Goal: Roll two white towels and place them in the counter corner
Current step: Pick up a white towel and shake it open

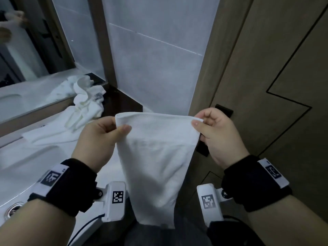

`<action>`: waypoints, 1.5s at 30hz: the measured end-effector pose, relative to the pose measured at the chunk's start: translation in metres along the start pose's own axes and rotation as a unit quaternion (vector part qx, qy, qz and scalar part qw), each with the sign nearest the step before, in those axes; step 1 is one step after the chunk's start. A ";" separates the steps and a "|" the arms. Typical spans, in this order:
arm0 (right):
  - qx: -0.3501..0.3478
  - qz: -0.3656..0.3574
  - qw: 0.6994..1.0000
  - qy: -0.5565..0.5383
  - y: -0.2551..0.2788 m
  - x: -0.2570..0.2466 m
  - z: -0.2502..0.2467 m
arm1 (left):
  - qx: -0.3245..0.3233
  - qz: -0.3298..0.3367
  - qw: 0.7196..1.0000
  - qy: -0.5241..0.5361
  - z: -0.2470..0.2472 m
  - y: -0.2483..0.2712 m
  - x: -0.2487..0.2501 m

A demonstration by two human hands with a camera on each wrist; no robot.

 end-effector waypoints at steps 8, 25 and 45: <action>-0.048 0.003 0.998 0.041 0.002 0.022 0.014 | 0.007 -0.062 0.997 -0.036 -0.012 0.014 -0.041; -0.114 0.012 0.993 0.034 0.013 0.063 0.065 | 0.079 -0.109 0.990 -0.035 -0.047 0.076 -0.085; -0.195 0.083 0.974 0.080 -0.012 0.119 0.164 | 0.137 -0.198 0.970 0.038 -0.103 0.061 -0.152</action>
Point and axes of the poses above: each hand's wrist, its own y-axis away from the middle knuckle, its own z-axis out of the palm, x = y × z, the point moved 8 cm from there along -y, towards the middle knuckle, and after that the axes turned 10 degrees about -z, right-handed, at the moved point
